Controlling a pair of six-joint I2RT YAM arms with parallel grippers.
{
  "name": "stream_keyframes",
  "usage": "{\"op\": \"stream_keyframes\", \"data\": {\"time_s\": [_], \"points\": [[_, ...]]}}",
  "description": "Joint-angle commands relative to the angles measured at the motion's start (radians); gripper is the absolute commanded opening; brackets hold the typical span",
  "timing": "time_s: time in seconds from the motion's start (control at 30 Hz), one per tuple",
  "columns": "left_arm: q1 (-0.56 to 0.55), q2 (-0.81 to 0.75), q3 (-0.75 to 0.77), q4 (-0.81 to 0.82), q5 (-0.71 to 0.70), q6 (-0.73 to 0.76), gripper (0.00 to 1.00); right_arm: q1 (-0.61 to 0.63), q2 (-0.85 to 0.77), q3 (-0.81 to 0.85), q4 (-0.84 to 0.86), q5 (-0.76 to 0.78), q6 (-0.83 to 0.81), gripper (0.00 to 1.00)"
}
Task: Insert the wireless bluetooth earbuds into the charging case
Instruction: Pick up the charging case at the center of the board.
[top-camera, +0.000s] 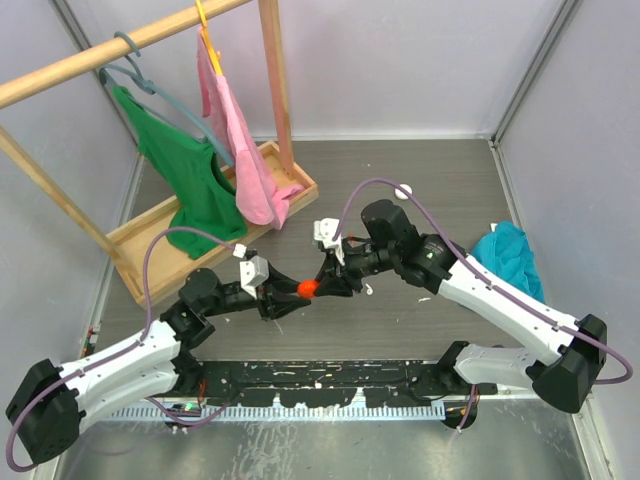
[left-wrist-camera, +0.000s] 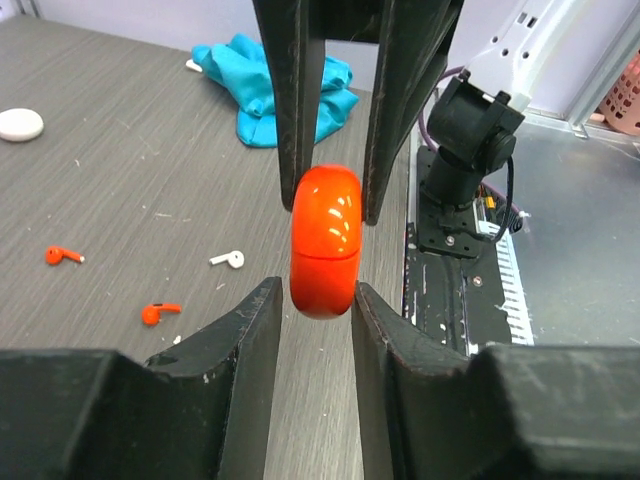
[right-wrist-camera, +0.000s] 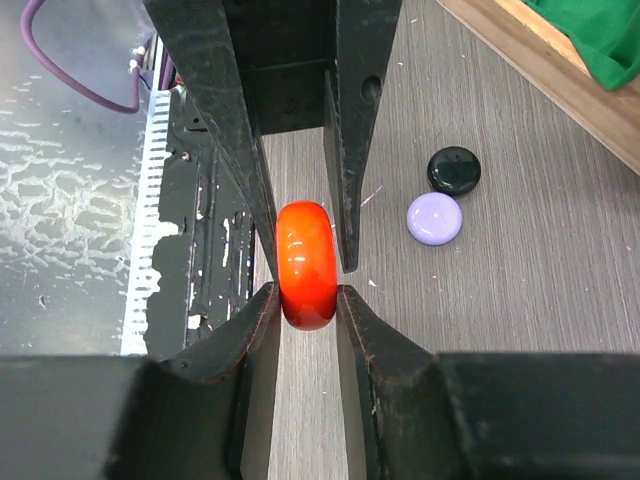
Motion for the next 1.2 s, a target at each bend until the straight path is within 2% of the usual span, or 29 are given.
{"op": "stream_keyframes", "data": {"time_s": [0.0,0.6,0.8,0.93,1.07,1.17], "points": [[0.002,0.017,0.054,0.002,0.014,0.023,0.36,0.011,0.004,0.063,0.004,0.007,-0.003,0.13],[0.001,0.022,0.048,0.042,0.025,-0.011,0.37,0.023,0.027,0.082,-0.013,0.040,0.003,0.14],[0.000,0.021,0.047,0.057,0.013,-0.026,0.29,0.029,0.029,0.082,-0.012,0.046,0.007,0.15],[0.001,0.016,0.047,0.063,0.006,-0.031,0.15,0.031,0.027,0.074,-0.009,0.056,0.011,0.16],[0.001,0.013,0.038,0.059,0.010,-0.005,0.05,0.032,0.019,0.071,0.005,0.069,0.022,0.28],[0.000,0.011,0.028,0.053,0.031,0.038,0.02,0.030,0.005,0.065,0.019,0.095,0.030,0.38]]}}
